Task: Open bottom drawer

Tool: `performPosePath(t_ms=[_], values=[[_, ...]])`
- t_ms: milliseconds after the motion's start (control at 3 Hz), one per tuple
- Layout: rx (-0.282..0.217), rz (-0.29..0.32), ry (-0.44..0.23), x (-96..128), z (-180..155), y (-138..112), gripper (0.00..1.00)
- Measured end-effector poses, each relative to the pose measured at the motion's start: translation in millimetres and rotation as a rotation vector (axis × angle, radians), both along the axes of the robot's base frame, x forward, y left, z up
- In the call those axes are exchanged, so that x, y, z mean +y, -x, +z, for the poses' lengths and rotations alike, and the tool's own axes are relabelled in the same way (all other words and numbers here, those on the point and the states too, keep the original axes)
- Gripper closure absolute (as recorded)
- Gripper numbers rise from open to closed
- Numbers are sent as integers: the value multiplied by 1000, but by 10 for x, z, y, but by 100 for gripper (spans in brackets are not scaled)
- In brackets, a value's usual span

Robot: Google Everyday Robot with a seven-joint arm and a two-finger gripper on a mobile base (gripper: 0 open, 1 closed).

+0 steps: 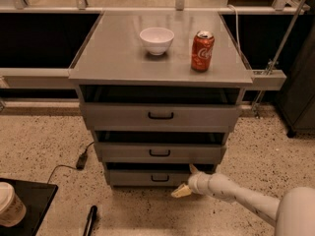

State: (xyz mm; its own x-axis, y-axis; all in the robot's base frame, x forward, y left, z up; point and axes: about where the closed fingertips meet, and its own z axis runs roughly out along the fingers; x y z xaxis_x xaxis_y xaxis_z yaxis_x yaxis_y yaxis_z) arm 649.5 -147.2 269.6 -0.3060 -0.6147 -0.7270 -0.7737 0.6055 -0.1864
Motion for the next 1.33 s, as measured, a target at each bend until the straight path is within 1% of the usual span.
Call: performPosePath(t_ms=[333,667,1000,1333], values=[[21,-11,19,-7,-42,-23,0],[89,-83,-51,-295,-336,-32,0],[90,-82,-51,-287,-340,-25,0],[104,-75,-7,-244,-372,-60,0]])
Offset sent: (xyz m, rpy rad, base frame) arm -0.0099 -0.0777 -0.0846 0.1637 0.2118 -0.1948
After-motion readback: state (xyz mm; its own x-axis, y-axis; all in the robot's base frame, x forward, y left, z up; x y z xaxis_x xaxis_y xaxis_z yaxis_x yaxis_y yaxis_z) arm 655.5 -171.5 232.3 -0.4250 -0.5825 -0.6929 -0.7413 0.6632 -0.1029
